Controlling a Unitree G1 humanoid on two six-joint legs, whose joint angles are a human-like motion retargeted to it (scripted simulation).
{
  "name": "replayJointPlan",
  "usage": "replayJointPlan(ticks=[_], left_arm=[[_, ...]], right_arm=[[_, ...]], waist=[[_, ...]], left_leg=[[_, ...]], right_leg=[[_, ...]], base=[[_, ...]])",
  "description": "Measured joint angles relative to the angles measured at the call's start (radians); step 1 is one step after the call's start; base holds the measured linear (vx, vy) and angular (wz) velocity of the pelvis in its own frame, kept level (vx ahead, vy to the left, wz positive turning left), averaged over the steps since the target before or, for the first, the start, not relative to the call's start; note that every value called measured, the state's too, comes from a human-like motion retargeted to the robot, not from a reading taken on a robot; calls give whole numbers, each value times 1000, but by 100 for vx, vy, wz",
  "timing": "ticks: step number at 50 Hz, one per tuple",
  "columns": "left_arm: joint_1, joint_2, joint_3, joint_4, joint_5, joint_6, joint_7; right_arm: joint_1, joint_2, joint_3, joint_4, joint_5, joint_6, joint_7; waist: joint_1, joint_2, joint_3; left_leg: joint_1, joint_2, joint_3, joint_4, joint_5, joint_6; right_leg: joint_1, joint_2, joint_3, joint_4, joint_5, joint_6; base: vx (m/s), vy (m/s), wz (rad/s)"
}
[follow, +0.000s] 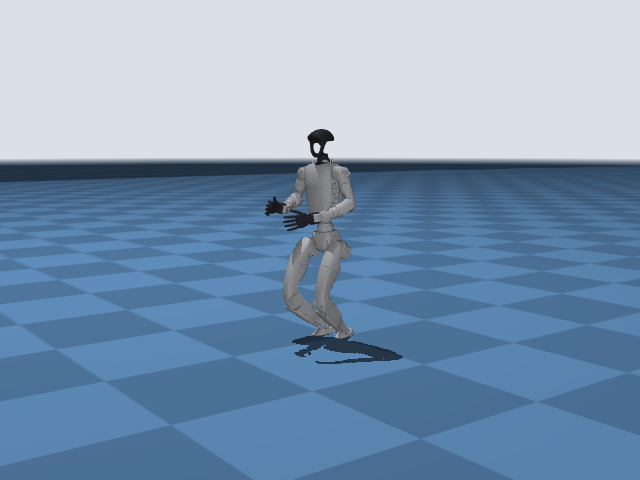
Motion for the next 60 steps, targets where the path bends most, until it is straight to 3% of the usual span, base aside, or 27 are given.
replayJointPlan(ticks=[2,4,9,13,17,24,28,30,35,42,49,60], left_arm=[[-66,-8,-22,3,31,4,-23],[-71,-7,-29,-25,49,-1,-34],[71,44,23,-181,33,-34,-7],[229,83,88,-283,-37,-48,22],[378,88,146,-324,-159,-33,22],[472,-16,214,-257,-319,6,-6],[446,-84,234,-193,-336,20,-27],[426,-102,231,-176,-336,24,-35],[378,-98,205,-193,-340,24,-70],[286,-47,161,-273,-365,17,-98],[178,-7,145,-324,-375,18,-92],[80,6,128,-275,-384,34,-108]], right_arm=[[-21,10,-19,30,-38,13,15],[-33,20,-30,23,-43,12,25],[-96,26,-22,-79,45,-21,27],[-195,22,12,-153,123,-53,15],[-324,28,60,-176,147,-56,5],[-449,82,99,-83,46,-10,1],[-396,103,119,8,4,14,26],[-347,106,129,50,6,21,40],[-208,99,131,136,35,28,72],[-68,77,91,211,36,45,65],[-19,65,32,229,-9,64,32],[-34,87,5,241,-58,74,65]], waist=[[20,-6,53],[39,-13,91],[79,-46,100],[131,-67,62],[197,-88,31],[296,-124,61],[295,-125,58],[287,-115,44],[239,-92,14],[169,-47,-15],[108,-22,-19],[81,44,-20]], left_leg=[[61,1,1,-3,-66,25],[89,-10,-10,1,-39,24],[48,-103,-87,-14,211,-47],[-26,-180,-166,-32,338,-87],[-53,-232,-227,-53,336,-76],[-7,-244,-237,-59,117,8],[-1,-221,-231,-70,100,4],[-4,-225,-250,-85,112,-26],[-14,-149,-169,-78,185,-38],[-38,-87,-83,-93,149,-28],[-61,-59,-17,-112,19,23],[-134,83,39,-62,-54,40]], right_leg=[[65,-10,-26,13,-44,0],[88,-28,-34,55,8,16],[-3,-51,13,221,346,107],[-113,-49,52,305,441,113],[-179,-62,80,332,382,71],[-182,-78,93,299,206,25],[-138,-71,70,207,136,16],[-116,-66,56,146,100,-1],[-47,-37,45,20,111,47],[23,-12,47,-83,67,69],[99,-19,45,-117,-26,53],[147,114,96,-184,-104,10]], base=[[12,-1,82],[6,-1,87],[0,-1,110],[0,-2,102],[3,-2,69],[8,-2,48],[10,-2,48],[9,-1,35],[4,3,37],[-4,5,7],[-10,3,-23],[-17,-3,-38]])
